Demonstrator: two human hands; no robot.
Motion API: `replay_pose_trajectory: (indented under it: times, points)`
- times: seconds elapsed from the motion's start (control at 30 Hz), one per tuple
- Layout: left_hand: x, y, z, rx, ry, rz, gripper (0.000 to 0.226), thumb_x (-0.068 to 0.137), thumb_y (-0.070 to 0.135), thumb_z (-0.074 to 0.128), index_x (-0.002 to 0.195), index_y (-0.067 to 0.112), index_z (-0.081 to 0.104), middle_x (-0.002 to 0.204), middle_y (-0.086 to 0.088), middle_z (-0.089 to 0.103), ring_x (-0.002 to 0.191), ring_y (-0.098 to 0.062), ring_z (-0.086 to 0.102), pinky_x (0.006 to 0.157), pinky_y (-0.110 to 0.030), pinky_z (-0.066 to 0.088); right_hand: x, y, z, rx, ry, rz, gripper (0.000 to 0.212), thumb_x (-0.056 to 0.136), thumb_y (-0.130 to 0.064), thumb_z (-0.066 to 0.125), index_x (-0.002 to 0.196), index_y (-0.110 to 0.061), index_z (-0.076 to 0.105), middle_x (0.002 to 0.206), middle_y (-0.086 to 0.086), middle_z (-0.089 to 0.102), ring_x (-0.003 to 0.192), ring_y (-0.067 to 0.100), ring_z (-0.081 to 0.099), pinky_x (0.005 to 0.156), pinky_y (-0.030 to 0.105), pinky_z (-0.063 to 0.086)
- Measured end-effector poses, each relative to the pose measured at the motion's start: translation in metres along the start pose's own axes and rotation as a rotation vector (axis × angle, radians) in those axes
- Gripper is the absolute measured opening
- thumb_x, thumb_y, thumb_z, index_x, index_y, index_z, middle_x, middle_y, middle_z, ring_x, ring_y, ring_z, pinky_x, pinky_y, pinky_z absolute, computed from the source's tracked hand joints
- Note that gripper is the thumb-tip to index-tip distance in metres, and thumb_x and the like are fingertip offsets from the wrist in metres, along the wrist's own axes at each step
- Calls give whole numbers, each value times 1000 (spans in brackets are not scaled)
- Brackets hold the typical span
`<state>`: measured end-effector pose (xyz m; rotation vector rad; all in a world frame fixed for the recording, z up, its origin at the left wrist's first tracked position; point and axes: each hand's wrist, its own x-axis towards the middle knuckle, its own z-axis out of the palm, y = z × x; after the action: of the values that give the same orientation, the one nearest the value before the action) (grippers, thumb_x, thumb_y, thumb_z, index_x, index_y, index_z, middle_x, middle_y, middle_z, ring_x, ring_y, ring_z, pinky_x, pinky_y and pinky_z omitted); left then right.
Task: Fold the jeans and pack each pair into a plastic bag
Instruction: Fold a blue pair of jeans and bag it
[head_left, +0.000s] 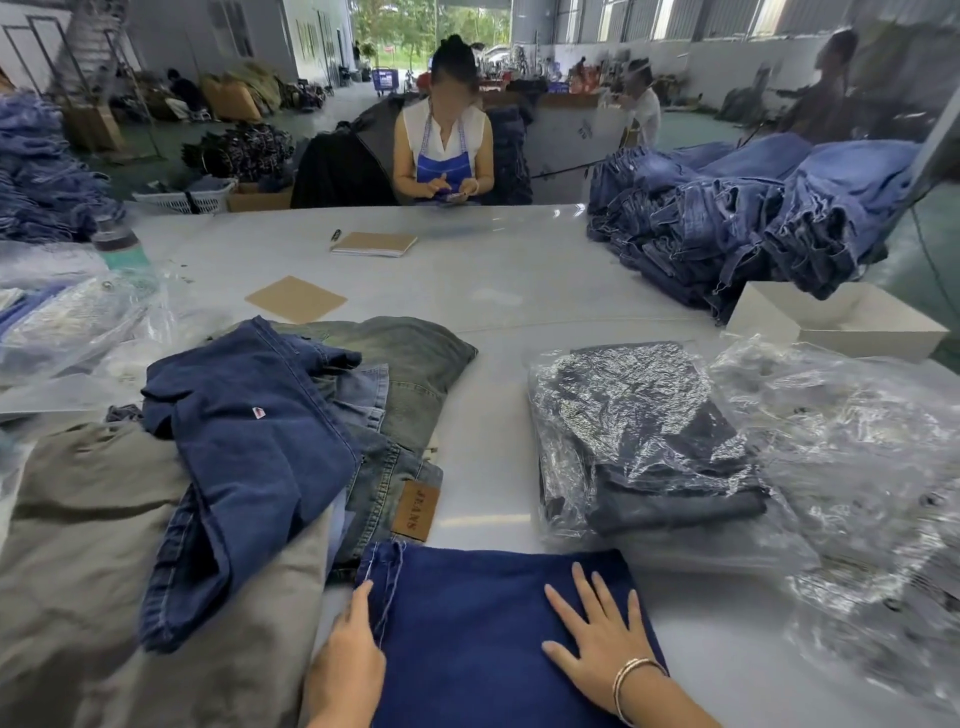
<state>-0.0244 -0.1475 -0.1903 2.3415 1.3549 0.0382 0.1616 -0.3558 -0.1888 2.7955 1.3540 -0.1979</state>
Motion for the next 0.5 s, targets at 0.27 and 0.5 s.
replay_pose_trajectory:
  times: [0.27,0.5]
  points:
    - [-34,58,24,93,236,628,64,72,34,61,135,30,48,153,-5,33,147,-14,-4,116,-33,-1,8,-14,14,63,-132,-17,69,79,-74,35,143,-51,25,157,0,-22,134,11,-41,87,50,-42]
    - [-28,68,71,223,-27,367,59,84,55,34,140,57,17,158,11,19,145,-17,11,117,-43,-6,19,10,9,372,-371,-17,57,94,-44,42,148,-37,24,160,-8,-1,147,14,-9,111,54,-17]
